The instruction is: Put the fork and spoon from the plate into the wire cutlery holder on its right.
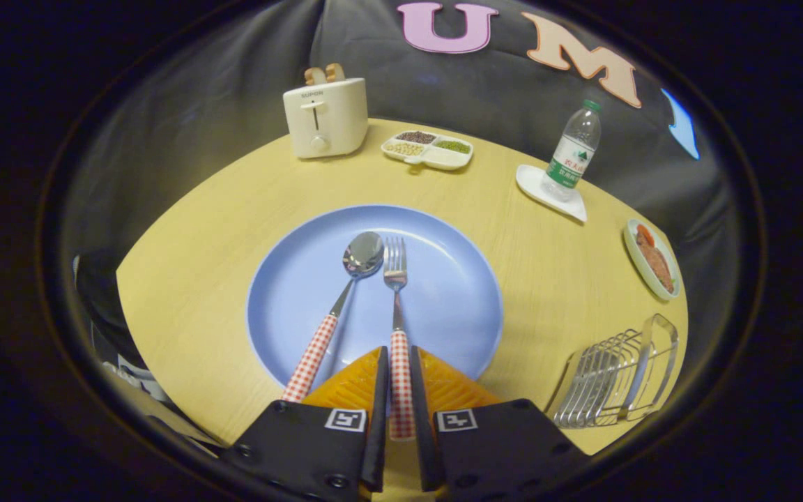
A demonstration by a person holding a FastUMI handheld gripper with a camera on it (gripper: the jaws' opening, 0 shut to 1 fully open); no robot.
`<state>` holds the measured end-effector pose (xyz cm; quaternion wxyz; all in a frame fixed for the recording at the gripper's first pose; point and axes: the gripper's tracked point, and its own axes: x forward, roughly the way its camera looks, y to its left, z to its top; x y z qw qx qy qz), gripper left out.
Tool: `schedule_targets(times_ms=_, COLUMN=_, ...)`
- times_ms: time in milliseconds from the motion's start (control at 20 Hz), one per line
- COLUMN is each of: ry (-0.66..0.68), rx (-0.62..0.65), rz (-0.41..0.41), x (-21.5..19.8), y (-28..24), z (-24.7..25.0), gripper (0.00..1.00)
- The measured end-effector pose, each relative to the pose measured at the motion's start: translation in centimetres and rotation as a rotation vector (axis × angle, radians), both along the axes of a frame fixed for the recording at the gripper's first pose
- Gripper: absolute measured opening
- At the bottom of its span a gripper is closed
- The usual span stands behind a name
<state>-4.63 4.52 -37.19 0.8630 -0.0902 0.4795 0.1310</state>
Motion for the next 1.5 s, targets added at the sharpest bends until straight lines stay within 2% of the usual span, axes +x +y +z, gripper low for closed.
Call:
schedule_targets(times_ms=100, ry=0.008, rx=-0.018, rz=0.006, x=-0.1, y=-0.5, z=-0.2, gripper=0.14)
schedule_targets(times_ms=250, ry=0.010, rx=-0.034, rz=0.002, x=-0.1, y=-0.9, z=0.4, gripper=0.11)
schedule_targets(times_ms=550, ry=0.001, rx=-0.034, rz=0.039, x=1.3, y=-2.3, z=4.3, gripper=0.10)
schedule_targets(times_ms=750, ry=-0.012, rx=-0.021, rz=0.017, x=2.1, y=-4.3, z=7.5, gripper=0.10)
schedule_targets(times_ms=1250, ry=-0.024, rx=-0.039, rz=-0.001, x=1.9, y=-13.0, z=15.2, gripper=0.10)
schedule_targets(times_ms=1500, ry=0.052, rx=-0.081, rz=0.013, x=-0.1, y=-17.6, z=17.0, gripper=0.11)
